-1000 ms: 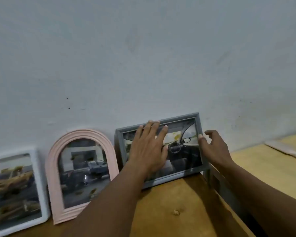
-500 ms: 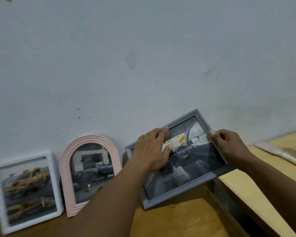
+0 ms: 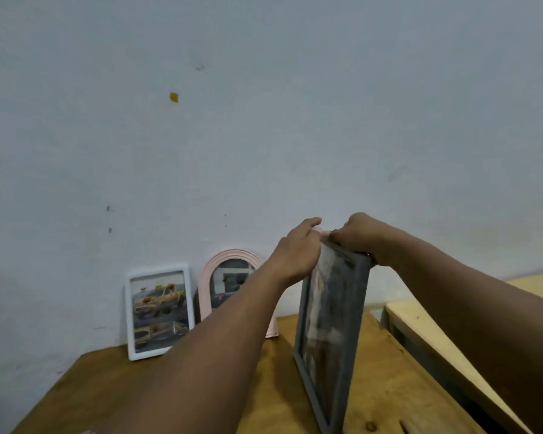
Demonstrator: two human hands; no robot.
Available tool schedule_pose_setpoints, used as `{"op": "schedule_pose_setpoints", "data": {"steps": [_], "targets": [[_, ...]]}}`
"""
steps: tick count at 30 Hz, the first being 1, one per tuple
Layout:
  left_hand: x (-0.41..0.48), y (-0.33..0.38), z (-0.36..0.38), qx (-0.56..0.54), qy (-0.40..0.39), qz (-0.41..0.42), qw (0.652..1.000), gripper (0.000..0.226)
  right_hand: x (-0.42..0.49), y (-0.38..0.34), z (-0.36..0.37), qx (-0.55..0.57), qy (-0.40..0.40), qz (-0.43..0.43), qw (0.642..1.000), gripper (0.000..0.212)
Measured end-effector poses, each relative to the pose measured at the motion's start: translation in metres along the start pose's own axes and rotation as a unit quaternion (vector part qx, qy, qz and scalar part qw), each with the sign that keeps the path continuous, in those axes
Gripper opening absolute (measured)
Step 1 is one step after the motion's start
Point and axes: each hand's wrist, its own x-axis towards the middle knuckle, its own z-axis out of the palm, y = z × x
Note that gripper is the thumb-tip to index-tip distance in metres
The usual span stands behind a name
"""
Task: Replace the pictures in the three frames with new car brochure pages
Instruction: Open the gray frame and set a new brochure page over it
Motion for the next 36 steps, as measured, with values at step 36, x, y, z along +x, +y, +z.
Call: {"op": "schedule_pose_setpoints", "data": {"steps": [36], "targets": [[-0.179, -0.260, -0.034, -0.037, 0.236, -0.275, 0.931, 0.037, -0.050, 0.068, 0.313, -0.353, -0.145, -0.267, 0.885, 0.089]]}}
